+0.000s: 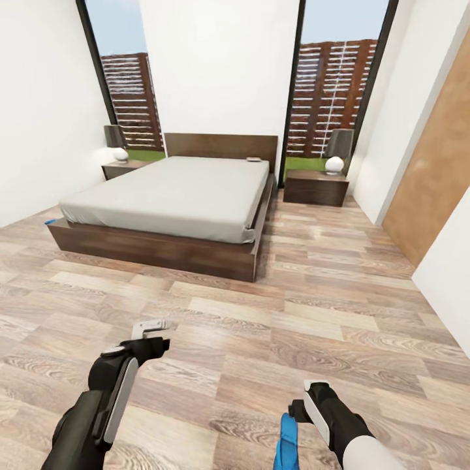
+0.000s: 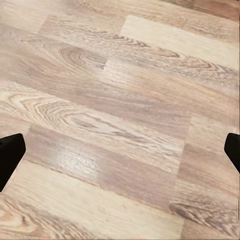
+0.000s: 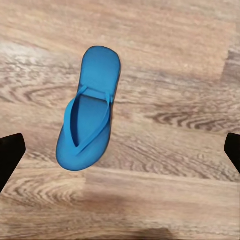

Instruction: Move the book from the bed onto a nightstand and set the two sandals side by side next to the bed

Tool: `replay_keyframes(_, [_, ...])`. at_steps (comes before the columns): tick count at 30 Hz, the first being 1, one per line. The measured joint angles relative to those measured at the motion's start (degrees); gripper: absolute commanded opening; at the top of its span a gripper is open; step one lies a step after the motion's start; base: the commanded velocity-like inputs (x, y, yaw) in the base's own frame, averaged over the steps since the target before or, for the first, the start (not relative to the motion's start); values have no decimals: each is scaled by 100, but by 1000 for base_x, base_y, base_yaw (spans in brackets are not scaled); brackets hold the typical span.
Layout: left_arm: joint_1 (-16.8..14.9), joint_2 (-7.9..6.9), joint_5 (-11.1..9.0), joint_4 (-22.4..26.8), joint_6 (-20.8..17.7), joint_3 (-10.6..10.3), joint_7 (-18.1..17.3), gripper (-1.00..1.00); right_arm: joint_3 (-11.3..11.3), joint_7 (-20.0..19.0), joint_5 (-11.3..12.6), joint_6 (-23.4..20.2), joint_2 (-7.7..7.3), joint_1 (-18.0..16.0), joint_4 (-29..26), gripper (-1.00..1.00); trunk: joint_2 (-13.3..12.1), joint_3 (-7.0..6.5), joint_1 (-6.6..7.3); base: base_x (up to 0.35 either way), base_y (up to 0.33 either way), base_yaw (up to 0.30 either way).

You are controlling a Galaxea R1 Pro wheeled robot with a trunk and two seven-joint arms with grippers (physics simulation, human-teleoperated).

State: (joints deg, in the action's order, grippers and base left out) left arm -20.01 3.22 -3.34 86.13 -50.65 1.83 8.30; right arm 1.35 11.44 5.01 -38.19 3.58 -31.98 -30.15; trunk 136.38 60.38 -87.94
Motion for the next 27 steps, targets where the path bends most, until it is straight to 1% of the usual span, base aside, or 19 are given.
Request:
replay_keyframes(2, [57,3,-5,91,32,-21,-5,100,0,0,-1,3,2,0,0,100,80,53,-44,0,0,95])
replay_keyframes(3, [75,5,-8,119,43,-55,-7,100,0,0,-1,5,3,0,1,100,120,79,-66,0,0,149])
replay_keyframes(4, [93,5,-11,150,54,-136,-4,100,0,0,-1,8,3,-1,-4,100,160,105,-88,0,0,155])
replay_keyframes(5, [96,4,-8,153,54,-150,-4,100,0,0,-1,8,4,-1,-5,100,200,130,-110,0,0,161])
replay_keyframes(9, [103,2,-7,162,54,-186,-7,100,0,-1,-1,9,-2,0,-8,100,361,225,-198,0,0,104])
replay_keyframes(17, [105,4,-6,162,53,-197,-9,100,0,-1,0,8,-5,0,-9,100,682,377,-374,0,0,20])
replay_keyframes(22, [106,2,-7,162,53,-198,-9,100,0,-10,3,13,-5,0,-9,100,690,490,-387,0,0,26])
replay_keyframes(27, [106,3,-8,158,52,-198,-8,100,0,-64,6,26,-5,-1,-7,100,696,612,-400,0,0,149])
